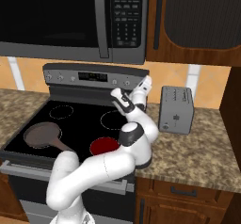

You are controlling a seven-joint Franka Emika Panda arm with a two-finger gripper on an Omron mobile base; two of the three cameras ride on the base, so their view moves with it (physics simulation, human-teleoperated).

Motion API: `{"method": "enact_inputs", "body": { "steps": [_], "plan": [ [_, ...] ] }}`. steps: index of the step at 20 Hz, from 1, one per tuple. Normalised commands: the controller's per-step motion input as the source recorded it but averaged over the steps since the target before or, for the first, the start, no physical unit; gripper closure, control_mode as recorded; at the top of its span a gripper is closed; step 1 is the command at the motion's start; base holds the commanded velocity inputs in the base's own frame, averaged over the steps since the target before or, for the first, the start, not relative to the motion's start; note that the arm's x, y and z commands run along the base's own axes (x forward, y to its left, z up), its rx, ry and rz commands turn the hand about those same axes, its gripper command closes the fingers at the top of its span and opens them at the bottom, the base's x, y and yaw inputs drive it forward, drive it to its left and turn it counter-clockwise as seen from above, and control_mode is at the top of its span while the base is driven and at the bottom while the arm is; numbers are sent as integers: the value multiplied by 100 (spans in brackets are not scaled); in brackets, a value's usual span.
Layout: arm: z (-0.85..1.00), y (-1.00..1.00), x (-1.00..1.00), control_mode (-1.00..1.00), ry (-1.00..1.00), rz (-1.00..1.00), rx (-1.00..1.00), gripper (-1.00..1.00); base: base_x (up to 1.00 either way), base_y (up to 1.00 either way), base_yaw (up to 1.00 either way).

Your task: Turn off the front right burner of the stove.

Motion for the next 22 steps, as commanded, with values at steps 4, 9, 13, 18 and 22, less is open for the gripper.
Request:
{"method": "enact_inputs", "body": {
  "steps": [4, 9, 13, 18, 22],
  "plan": [
    [-6, -13, -4, -100, 0, 2, -1, -100, 0, 0, 0],
    [0, -8, -2, -100, 0, 0, 0, -100, 0, 0, 0],
    [0, -33, 0, -100, 0, 0, 0, -100, 0, 0, 0],
    [0, 0, 0, -100, 0, 0, 0, -100, 0, 0, 0],
    [0, 2, 2, -100, 0, 0, 0, -100, 0, 0, 0]
  ]
}}
